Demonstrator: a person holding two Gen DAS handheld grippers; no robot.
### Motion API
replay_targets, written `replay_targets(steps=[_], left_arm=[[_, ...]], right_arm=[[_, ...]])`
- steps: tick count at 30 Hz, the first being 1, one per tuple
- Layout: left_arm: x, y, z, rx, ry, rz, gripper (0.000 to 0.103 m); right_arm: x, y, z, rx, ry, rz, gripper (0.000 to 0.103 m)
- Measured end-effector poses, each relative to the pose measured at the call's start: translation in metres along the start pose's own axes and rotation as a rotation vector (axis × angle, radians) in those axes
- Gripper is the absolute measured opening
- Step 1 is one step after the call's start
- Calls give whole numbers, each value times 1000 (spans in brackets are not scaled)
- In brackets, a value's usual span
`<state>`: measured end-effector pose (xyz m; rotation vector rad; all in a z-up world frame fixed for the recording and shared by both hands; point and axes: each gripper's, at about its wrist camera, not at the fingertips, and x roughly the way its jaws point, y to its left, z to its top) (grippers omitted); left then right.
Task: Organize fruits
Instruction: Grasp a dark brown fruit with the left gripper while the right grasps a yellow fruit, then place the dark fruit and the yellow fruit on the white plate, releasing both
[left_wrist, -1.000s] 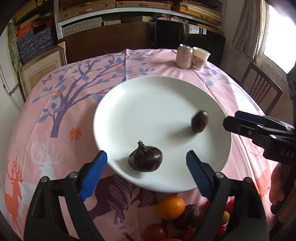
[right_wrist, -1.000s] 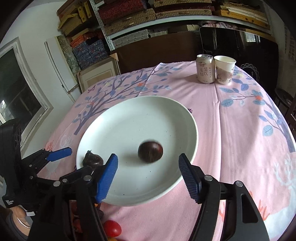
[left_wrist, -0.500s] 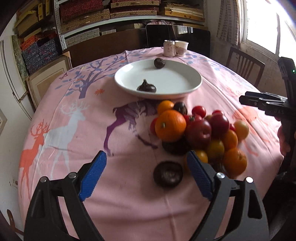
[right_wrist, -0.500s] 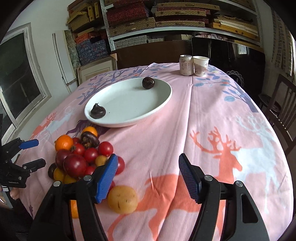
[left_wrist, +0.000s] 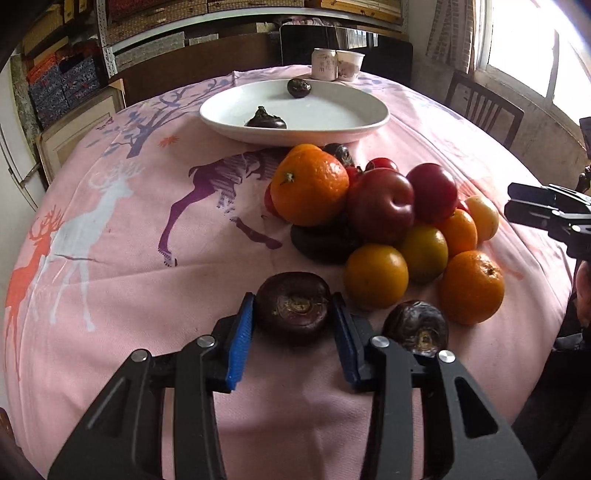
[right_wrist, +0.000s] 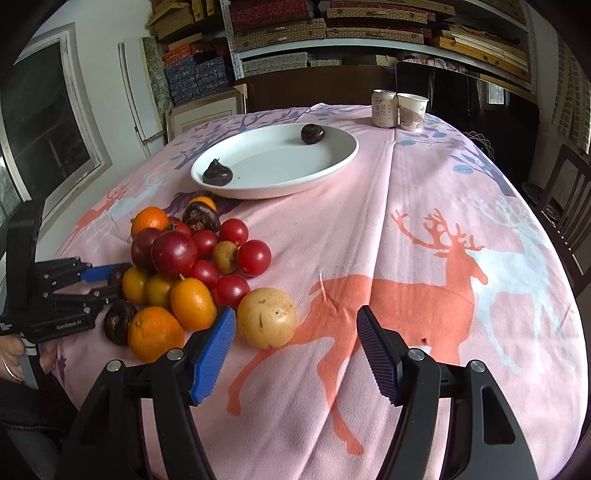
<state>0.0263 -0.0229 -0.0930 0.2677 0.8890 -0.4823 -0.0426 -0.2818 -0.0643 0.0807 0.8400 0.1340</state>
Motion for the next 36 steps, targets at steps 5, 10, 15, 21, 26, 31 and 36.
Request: replay_targets(steps=[5,10,15,21,26,31,36], left_arm=[[-22,0,-6,-11,-49,-13,40],[-41,6,-7,-31,-74,6,40],[-46,9,-8,-44,-74,13,40],[-51,14,22,-60,-116,2,40],[-36,8,90,-34,-155,-33,40],[14,-11,160,7,-126,-64,41],[74,-9,194,-9,-17,-81,48]], right_arm=[[6,17,-3,-70,12,14,63],[27,18,4,-33,56,38,50],[29,13,3,18,52,72,40],[10,1,27,46,-7,102,40],[14,-11,79,59,-54,105,40],[53,-31,134,116,-52,121,41],[106,-44,161,171,12,131,41]])
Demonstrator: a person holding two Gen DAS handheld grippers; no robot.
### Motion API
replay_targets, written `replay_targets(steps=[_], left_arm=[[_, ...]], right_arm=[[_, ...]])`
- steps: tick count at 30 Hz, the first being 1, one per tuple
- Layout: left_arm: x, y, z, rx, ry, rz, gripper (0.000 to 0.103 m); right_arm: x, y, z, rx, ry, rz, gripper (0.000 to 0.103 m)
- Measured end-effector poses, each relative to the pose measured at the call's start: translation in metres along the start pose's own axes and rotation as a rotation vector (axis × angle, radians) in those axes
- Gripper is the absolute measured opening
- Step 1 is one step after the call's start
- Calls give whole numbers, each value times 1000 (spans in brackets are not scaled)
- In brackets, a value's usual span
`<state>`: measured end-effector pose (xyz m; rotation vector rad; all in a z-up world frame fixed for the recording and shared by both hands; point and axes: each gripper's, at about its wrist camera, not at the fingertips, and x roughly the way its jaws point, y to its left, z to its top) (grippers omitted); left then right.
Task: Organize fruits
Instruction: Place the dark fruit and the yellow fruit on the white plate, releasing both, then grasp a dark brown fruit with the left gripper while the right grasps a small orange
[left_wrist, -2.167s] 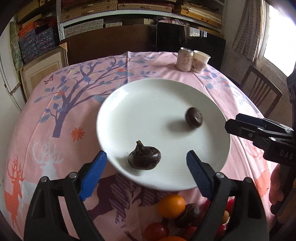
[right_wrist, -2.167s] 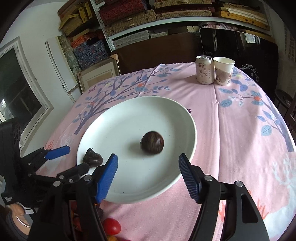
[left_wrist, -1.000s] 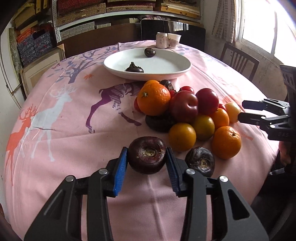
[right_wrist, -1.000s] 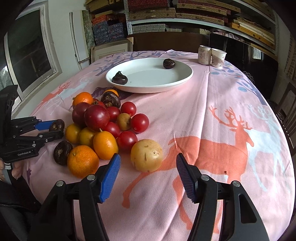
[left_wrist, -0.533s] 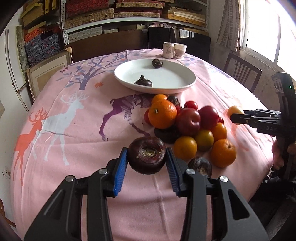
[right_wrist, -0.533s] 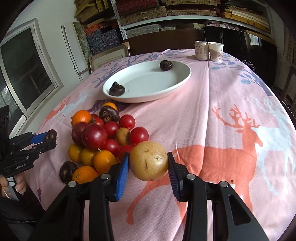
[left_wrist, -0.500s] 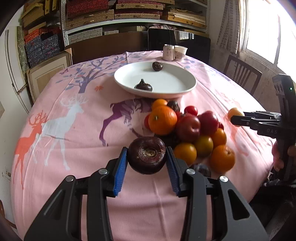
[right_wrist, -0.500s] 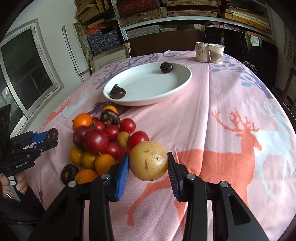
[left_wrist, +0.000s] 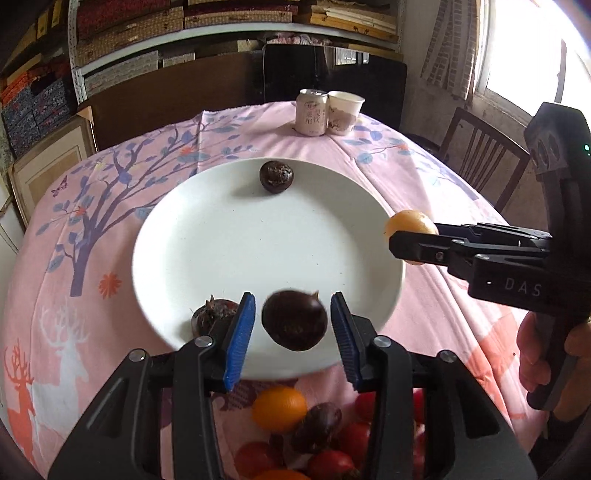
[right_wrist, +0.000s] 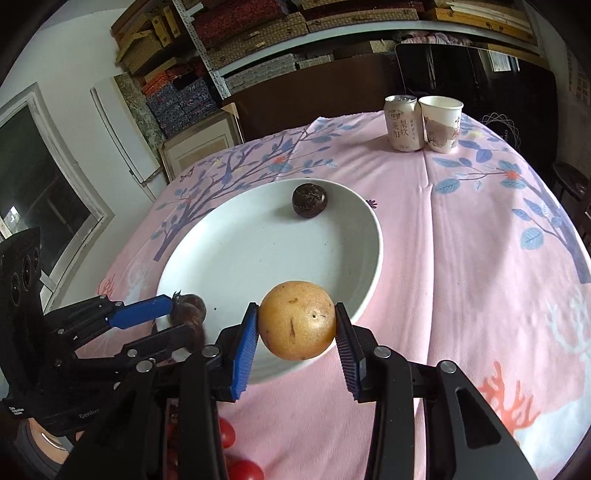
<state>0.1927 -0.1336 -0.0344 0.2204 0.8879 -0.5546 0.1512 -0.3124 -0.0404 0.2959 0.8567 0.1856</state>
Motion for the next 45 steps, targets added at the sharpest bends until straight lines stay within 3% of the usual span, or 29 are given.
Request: replay_targets(steps=[2,3,9,15,21,24,25,27,28,29,32,34,38,39,41,45], left_arm=[[11,10,5,-47,31,0,63],[11,15,7,-67,32,-6,64],[-42,15,-25,-52,-50,-36,70],[-109,-12,-105,96,-122,-38,78],[-125,-33,-179,176,-51,-59,78],[-112,-42,-196,190,-22,-31,70],[-105,-43,-198,184,-5,-32,61],[-97,-44,-200,160,8,-61,56],[-96,-46,-200,157,6,-83,43],[-95,-50,-200,163,4,-95,37],[-97,-63,-204,218,-19,-39,37],[-97,-61,-206,204,-15,-42,39],[-92,-51,-209,138,4,-11,61],[-92,-50,-209,132,-1,-9,60],[-94,-51,-209,133,-5,-29,40],[-100,-56,-210,152,-24,0,40]], right_arm=[[10,-3,5,12,8,-13,52],[8,-4,5,20,-7,-12,59],[-27,2,-23,-34,-67,-22,60],[-71,-4,-81,-15,-82,-11,64],[-97,-12,-129,42,-67,-9,64],[-104,-5,-142,33,-58,-7,64],[-105,-2,-145,22,-56,-9,64],[-108,6,-151,-3,-51,-10,64],[-109,10,-153,-16,-47,-14,64],[-110,14,-155,-31,-42,-16,64],[-110,29,-163,-91,-5,15,64],[-108,43,-172,-150,23,44,64],[-107,65,-185,-234,48,80,64],[-106,68,-186,-243,49,85,64],[-106,74,-188,-255,51,97,64],[-103,88,-192,-288,69,124,64]])
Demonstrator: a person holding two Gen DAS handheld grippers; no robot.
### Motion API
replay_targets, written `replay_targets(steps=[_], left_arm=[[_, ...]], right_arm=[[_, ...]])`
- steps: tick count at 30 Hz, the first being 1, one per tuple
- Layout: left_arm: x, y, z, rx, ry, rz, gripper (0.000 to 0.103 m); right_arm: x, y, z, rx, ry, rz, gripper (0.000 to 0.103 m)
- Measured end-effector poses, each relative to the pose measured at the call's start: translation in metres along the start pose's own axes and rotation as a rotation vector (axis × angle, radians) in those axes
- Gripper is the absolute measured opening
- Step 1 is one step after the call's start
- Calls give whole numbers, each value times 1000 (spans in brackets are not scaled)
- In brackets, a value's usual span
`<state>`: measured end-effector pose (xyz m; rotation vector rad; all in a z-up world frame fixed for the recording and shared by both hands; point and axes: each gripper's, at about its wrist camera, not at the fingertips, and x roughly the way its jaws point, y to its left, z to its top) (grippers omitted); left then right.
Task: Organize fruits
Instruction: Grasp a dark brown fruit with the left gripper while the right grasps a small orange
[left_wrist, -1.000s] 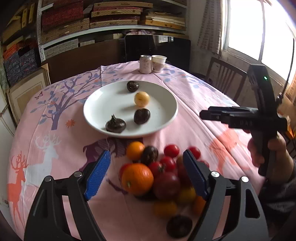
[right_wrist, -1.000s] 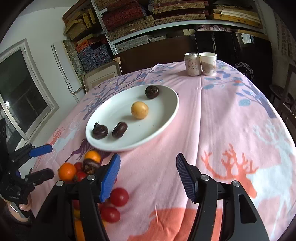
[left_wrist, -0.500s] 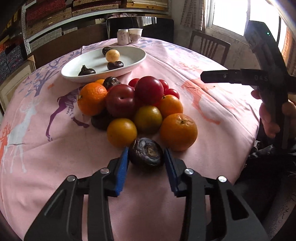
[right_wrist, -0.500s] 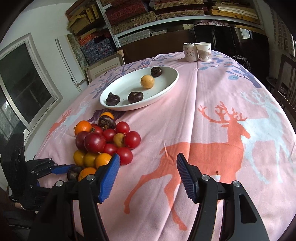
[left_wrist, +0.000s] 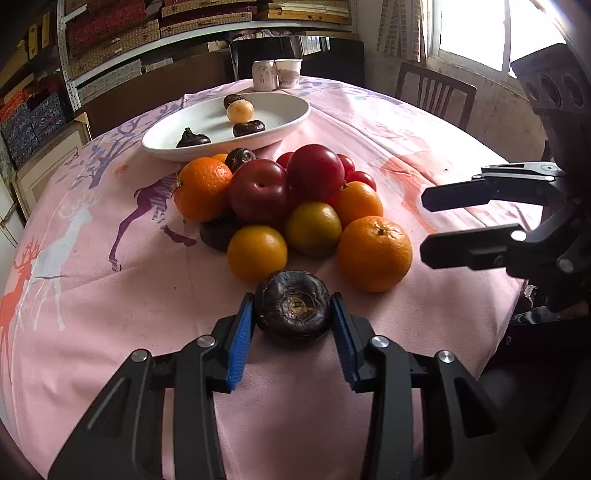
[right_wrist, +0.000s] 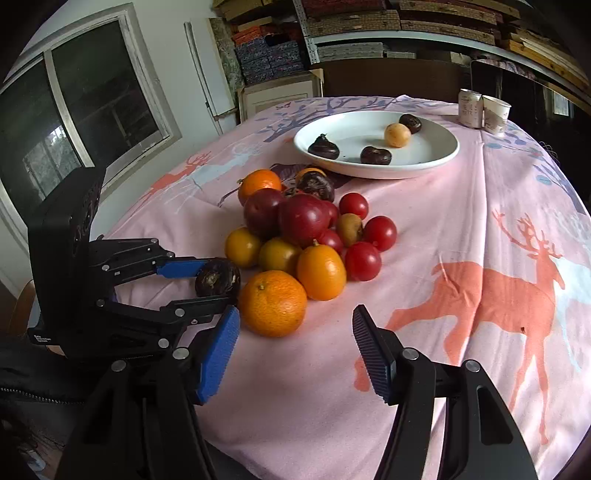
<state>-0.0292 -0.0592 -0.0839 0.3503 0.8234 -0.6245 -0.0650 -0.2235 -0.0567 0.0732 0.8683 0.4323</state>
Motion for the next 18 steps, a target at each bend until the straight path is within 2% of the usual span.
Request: replay_targets(steps=[7,8,9,10,14,18], left_arm=[[-39,32,1,-109,-73,-17,40],[-41,35,0,-119,-74,-12,40],[-43,37,-1,-125,-75,-4,40],[-44,38,-2,-129,-72,4,40],[-45,43,-3,-140,-68,13,40],[-48,51,11,-140,-103,1,40]], right_arm=[[21,20,2,-42,26,9,64],[26,21,2,-40,31,8,61],[30,24,2,-51,37,-24,50],[32,26,2,-67,36,-49,47],[24,17,5,-15,34,11,46],[-1,-6,25,59,-32,86,46]])
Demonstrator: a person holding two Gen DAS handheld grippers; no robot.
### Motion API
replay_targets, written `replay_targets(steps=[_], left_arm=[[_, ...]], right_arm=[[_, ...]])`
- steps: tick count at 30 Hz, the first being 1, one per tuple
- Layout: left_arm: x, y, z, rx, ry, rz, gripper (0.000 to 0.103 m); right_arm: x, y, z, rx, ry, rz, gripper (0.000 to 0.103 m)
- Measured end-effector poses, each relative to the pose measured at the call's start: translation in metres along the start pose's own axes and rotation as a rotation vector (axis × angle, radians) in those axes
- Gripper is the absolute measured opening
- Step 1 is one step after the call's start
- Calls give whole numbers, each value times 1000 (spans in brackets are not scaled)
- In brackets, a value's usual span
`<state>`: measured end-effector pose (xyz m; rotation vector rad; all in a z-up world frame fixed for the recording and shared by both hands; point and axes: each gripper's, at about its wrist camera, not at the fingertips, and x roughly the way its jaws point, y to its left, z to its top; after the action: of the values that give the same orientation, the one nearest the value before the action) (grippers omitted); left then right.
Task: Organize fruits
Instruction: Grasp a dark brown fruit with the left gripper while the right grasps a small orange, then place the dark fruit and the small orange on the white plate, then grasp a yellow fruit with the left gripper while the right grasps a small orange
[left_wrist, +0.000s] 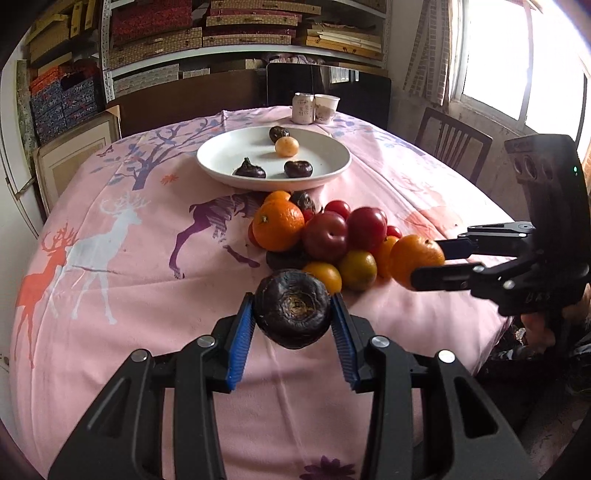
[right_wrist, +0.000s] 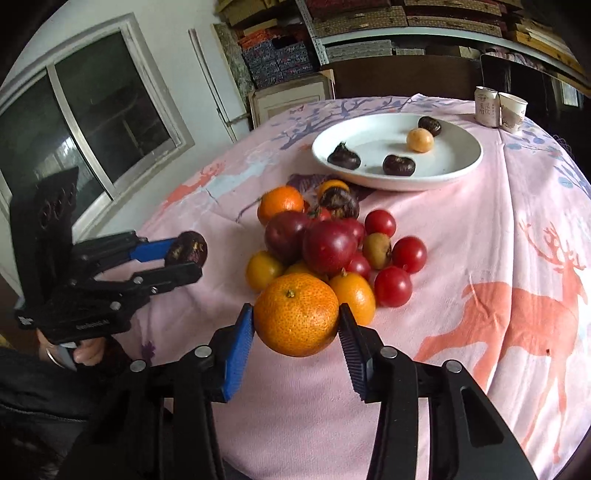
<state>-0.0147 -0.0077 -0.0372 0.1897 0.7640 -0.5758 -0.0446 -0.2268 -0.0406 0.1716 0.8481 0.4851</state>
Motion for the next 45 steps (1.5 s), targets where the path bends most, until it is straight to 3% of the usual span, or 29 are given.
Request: replay_targets(steps=[7,11,16,18,19,25,32,35,37,40,45], left_arm=[[38,23,85,-47,-27,-31,40],[86,32,139,-55,-9,-28,40],[152,41,182,-74,64,-47,40],[172,43,187,-77,97,-40,48],[178,45,188,-85,110,-31,58],[148,48,165,-119,84,-63,65],[71,17,89,36,39,-65,70],[48,5,55,102,37,-21,70],[41,-1,37,130,44,0,69],[46,-12,19,163,77,5,59],[68,-22,8,140,120,4,54]], right_arm=[[-20,-54,72,88,-137,-87,47],[12,-98,110,165,-132,-151,47],[52,-129,138,215,-93,-158,48],[61,-135,145,224,-86,-148,50],[61,-137,145,229,-94,-150,57],[38,-126,124,191,-141,-161,61],[12,-93,63,123,-118,-164,64],[4,-81,39,115,-104,-161,65],[0,-75,26,125,-101,-155,65],[-5,-66,14,121,-85,-141,65],[-6,-41,1,43,-64,-137,65]])
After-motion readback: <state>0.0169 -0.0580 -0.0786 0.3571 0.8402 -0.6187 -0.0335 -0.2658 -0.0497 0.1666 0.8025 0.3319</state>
